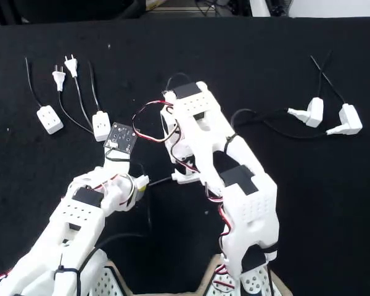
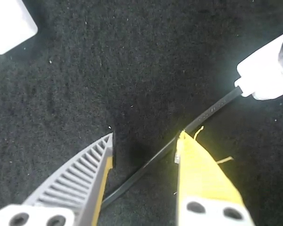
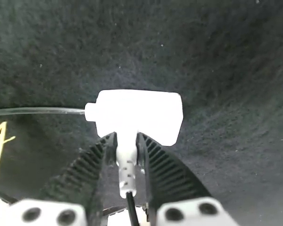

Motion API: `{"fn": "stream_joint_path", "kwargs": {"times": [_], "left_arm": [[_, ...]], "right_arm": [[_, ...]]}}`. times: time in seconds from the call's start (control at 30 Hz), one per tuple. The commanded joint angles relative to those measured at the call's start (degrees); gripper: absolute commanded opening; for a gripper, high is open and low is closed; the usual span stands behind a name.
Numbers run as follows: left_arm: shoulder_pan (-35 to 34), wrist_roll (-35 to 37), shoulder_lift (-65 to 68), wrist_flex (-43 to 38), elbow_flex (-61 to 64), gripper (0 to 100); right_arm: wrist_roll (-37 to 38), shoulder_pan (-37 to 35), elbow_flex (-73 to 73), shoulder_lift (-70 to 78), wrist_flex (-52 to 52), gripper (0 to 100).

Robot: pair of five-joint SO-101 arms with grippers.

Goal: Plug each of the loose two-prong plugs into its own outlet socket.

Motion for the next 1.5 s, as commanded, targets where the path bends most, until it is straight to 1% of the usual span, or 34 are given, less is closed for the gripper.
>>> {"fn": "stream_joint_path", "kwargs": {"times": [0.0, 0.23, 0.3, 0.43, 0.53, 0.83, 0.93, 1.03, 1.13, 1.33, 1.47], "left_arm": [[-0.3, -0.2, -1.3, -0.6, -0.3, 22], [-0.3, -0.2, -1.3, -0.6, -0.3, 22], [-0.3, -0.2, -1.3, -0.7, -0.3, 22], [-0.3, -0.2, -1.3, -0.7, -0.3, 22], [-0.3, -0.2, -1.3, -0.5, -0.3, 22], [-0.4, -0.2, -1.3, -0.5, -0.3, 22], [-2.5, -0.2, -1.3, -0.7, -0.6, 22], [-5.0, -0.2, -1.3, -0.8, -0.8, 22], [-5.5, 0.0, -1.3, -0.8, -0.9, 22], [-5.3, -0.1, -1.3, -0.9, -0.9, 22], [-5.2, -0.1, -1.3, -0.9, -0.9, 22]], "right_arm": [[-0.2, -0.6, 0.3, -0.7, -2.1, 1.1], [-0.2, -0.6, 0.0, -1.2, -2.2, 1.6], [-0.1, -1.0, 0.2, -1.2, -2.0, 4.2], [1.3, -2.9, 0.1, -1.2, -1.8, 13.1], [2.4, -4.2, -0.6, -1.9, -1.8, 13.4], [2.4, -4.2, -1.9, -15.0, 1.9, 13.8], [2.5, -4.2, -1.9, -19.0, 1.9, 13.8], [5.9, -4.2, -2.4, -23.1, 1.9, 13.8], [9.8, -4.2, -3.6, -27.8, 1.9, 13.8], [22.9, -4.2, -7.1, -38.2, 1.9, 13.8], [29.3, -4.5, -8.5, -45.9, 1.8, 13.8]]}}
